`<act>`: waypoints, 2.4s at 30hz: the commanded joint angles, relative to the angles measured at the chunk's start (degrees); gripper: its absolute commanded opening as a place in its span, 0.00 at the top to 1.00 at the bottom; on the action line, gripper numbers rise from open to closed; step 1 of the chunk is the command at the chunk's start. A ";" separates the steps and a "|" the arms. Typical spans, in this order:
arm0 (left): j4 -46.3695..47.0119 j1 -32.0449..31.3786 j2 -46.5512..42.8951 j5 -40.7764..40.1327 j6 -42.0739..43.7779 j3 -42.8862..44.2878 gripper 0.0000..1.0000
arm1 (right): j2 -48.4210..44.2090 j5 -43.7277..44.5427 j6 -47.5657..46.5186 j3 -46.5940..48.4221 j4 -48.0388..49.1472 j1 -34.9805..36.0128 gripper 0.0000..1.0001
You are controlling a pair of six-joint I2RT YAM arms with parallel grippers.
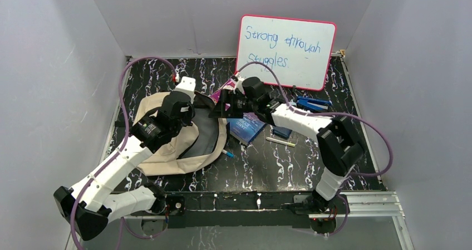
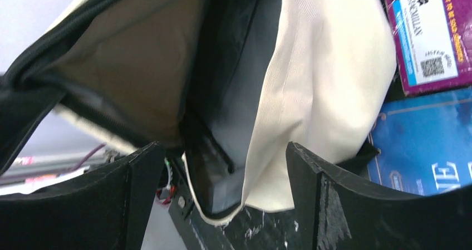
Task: Pack the student bag
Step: Unzip the student bag at the center of the board, then pick up the book from the center of the board.
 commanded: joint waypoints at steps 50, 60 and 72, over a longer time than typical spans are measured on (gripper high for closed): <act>-1.83 17.08 -2.93 19.79 -4.45 4.69 0.54 | -10.17 19.64 -11.10 -3.31 -9.02 1.98 0.29; 10.54 -2.73 5.77 21.42 -19.85 2.64 0.48 | -11.72 17.82 -20.22 -4.88 -15.50 -18.99 0.14; 22.21 -15.05 19.51 7.08 -32.56 -2.35 0.48 | 1.17 -0.93 -21.72 1.34 -14.17 -28.04 0.14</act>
